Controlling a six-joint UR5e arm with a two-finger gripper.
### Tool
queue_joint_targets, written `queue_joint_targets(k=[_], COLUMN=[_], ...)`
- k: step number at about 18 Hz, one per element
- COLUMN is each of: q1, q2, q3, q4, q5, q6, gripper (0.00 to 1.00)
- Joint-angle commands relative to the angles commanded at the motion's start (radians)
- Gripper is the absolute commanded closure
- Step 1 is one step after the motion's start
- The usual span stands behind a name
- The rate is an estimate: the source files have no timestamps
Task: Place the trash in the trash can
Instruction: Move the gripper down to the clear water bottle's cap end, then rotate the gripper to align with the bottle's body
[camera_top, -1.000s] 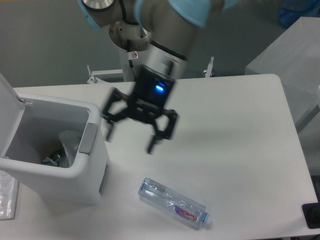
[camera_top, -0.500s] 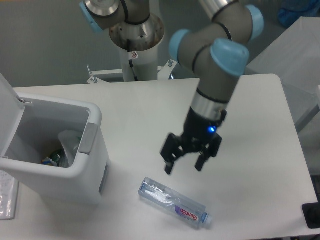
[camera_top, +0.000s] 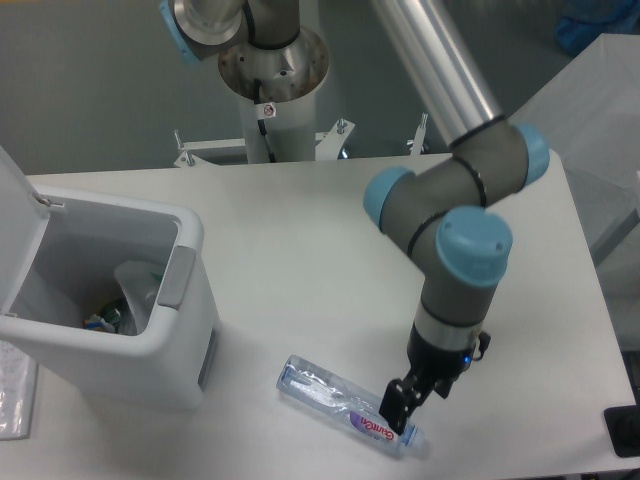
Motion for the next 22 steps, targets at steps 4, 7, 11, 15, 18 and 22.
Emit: queue_joint_targets(k=[4, 7, 11, 15, 18, 22], q1=[-0.021, -0.034, -0.043, -0.080, -0.094, -0.097], q2=[-0.057, -0.068, -0.075, -0.083, -0.083, -0.080], q3=[0.063, 0.062, 0.055, 0.040, 0.040, 0.039], q4=[-0.051, -0.060, -0.060, -0.090, -0.097, -0.120], q5=[0.061, 0.078, 0.092, 0.146, 0.147, 0.147], q6=[-0.045, -0.045, -0.045, -0.043, -0.045, -0.043], gripper=[0.00, 0.00, 0.00, 0.00, 0.00, 0.09])
